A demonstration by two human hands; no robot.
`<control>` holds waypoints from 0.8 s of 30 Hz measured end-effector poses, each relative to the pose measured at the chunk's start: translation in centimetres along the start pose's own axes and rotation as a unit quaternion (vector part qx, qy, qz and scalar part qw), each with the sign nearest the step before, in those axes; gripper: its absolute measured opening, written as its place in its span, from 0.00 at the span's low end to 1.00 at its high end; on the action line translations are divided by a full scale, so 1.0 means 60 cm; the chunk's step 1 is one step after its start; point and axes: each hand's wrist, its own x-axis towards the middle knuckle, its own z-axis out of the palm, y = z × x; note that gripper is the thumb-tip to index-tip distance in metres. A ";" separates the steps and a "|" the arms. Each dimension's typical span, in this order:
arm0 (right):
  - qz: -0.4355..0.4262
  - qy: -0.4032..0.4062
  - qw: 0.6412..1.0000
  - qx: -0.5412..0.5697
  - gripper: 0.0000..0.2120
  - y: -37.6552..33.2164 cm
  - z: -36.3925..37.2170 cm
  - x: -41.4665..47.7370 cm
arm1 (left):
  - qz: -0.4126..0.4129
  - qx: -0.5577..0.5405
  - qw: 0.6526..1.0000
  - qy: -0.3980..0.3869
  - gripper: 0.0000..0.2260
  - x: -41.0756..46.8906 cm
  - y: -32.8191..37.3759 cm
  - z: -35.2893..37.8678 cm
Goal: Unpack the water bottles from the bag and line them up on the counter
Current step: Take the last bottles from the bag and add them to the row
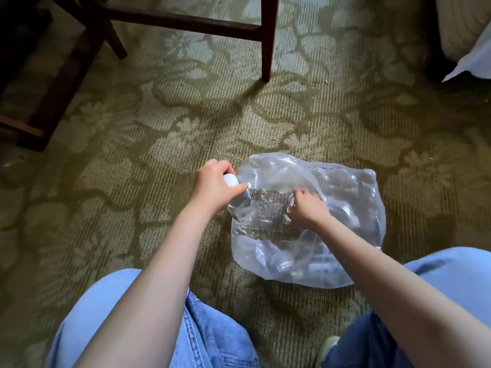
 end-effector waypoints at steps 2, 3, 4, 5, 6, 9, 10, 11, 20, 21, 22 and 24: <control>0.035 -0.036 0.999 -0.020 0.34 0.007 0.024 0.014 | -0.006 0.015 1.000 -0.003 0.12 -0.001 -0.004 0.002; 0.049 -0.038 0.998 -0.023 0.35 0.006 0.032 0.020 | -0.010 0.017 1.000 -0.003 0.12 -0.002 -0.007 0.004; 0.054 -0.021 0.998 -0.033 0.33 0.005 0.038 0.026 | -0.012 0.017 1.000 -0.001 0.12 -0.005 -0.008 0.007; 0.048 0.001 0.997 -0.061 0.29 0.002 0.038 0.028 | -0.013 0.013 1.000 0.001 0.12 -0.007 -0.011 0.009; 0.032 0.011 0.994 -0.102 0.24 -0.004 0.033 0.026 | -0.015 0.009 1.000 0.002 0.12 -0.008 -0.012 0.010; -0.066 -0.036 0.973 -0.217 0.24 -0.027 0.022 0.015 | -0.015 0.003 1.000 0.002 0.11 -0.008 -0.019 0.009; -0.097 -0.052 0.966 -0.235 0.28 -0.034 0.024 0.008 | -0.015 0.005 1.000 0.000 0.11 -0.007 -0.022 0.010; -0.121 -0.052 0.963 -0.237 0.30 -0.042 0.026 0.000 | -0.015 0.009 1.000 -0.001 0.11 -0.006 -0.025 0.010; -0.196 0.053 0.976 -0.075 0.31 -0.096 -0.040 -0.059 | -0.045 0.018 0.999 0.007 0.10 0.004 -0.034 -0.007; -0.189 0.056 0.979 -0.052 0.32 -0.097 -0.051 -0.067 | -0.054 0.020 0.998 0.007 0.10 0.003 -0.033 -0.012; -0.180 0.058 0.982 -0.021 0.33 -0.097 -0.063 -0.076 | -0.060 0.022 0.998 0.007 0.10 0.000 -0.031 -0.019; -0.157 0.058 0.984 0.064 0.32 -0.095 -0.091 -0.092 | -0.063 0.028 0.998 0.005 0.10 -0.004 -0.022 -0.037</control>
